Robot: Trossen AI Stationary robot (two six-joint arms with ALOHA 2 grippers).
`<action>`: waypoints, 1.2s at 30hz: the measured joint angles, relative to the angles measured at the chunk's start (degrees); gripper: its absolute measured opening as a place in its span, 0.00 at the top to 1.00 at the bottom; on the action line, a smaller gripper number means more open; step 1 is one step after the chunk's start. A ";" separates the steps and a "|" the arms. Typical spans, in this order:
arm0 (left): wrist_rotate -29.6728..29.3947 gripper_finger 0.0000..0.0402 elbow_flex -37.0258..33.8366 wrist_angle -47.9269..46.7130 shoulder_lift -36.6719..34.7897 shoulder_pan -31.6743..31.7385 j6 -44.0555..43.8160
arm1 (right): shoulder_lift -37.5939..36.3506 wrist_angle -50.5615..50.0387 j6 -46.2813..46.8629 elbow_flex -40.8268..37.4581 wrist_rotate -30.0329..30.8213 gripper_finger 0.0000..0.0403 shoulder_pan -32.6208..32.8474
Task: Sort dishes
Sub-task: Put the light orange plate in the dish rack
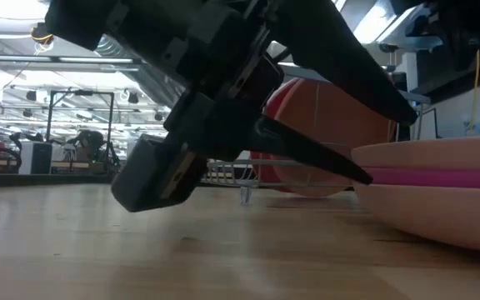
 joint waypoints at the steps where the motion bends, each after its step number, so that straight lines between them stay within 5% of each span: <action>1: -0.01 0.66 0.00 0.03 0.00 0.17 -0.10 | -0.29 -0.04 0.00 0.00 0.09 0.97 0.00; 15: -0.10 0.67 0.00 0.04 0.04 3.84 -1.23 | -0.82 -0.01 -0.37 0.00 1.03 0.97 0.00; 27: 0.51 0.96 0.00 0.13 0.04 4.03 -3.78 | -0.78 0.01 -1.58 0.00 1.06 0.97 0.00; 36: 0.62 0.99 0.00 0.09 0.04 4.03 -4.86 | -0.78 0.01 -1.64 0.00 1.06 0.97 0.00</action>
